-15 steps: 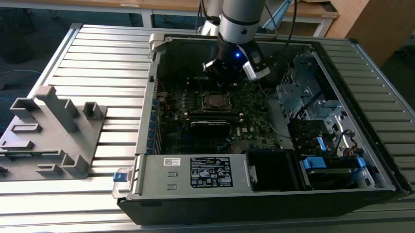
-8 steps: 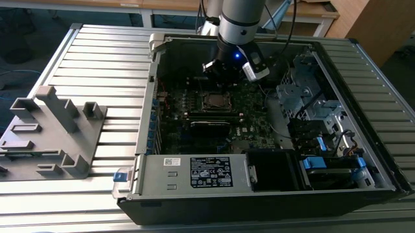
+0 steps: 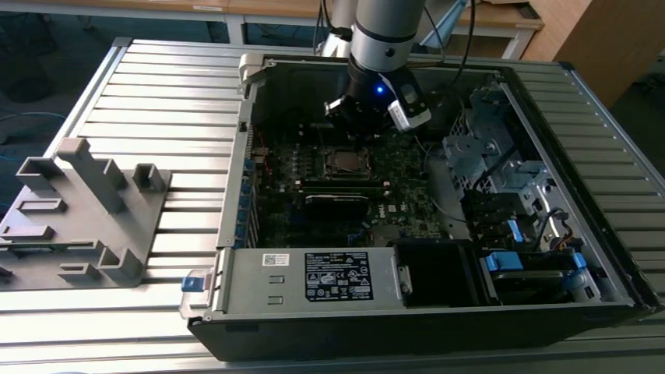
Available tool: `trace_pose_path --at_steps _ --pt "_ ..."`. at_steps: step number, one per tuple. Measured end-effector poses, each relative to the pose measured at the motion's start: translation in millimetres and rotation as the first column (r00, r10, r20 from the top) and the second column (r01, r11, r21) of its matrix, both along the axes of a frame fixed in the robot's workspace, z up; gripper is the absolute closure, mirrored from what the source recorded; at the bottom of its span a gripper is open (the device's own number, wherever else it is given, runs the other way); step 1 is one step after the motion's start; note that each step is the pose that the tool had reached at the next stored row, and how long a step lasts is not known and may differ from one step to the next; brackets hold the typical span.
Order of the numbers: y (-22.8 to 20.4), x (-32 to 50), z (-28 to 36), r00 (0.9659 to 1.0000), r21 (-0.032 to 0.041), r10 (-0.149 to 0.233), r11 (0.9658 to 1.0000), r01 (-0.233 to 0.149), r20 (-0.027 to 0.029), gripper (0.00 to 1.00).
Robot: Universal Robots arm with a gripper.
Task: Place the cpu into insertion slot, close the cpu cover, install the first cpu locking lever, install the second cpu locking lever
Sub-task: 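Install the first cpu locking lever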
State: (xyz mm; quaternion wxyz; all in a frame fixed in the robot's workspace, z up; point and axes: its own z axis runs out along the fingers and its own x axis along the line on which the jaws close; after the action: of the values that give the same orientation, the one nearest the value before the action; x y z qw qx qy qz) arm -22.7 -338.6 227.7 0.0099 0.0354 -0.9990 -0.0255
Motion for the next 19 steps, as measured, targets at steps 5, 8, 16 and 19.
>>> trace_pose_path --at_steps 5,8,16,19 --pt "0.0 0.0 0.5 1.0 -0.0001 0.0 1.0 0.0 -0.0001 0.89" --pt "0.0 0.0 2.3 1.0 -0.0001 0.0 1.0 0.0 0.0 0.89" --pt "0.0 0.0 4.0 1.0 0.0 0.0 1.0 0.0 0.0 0.89" --pt "0.0 0.0 4.4 1.0 -0.0003 0.0 1.0 0.0 -0.0002 0.89"
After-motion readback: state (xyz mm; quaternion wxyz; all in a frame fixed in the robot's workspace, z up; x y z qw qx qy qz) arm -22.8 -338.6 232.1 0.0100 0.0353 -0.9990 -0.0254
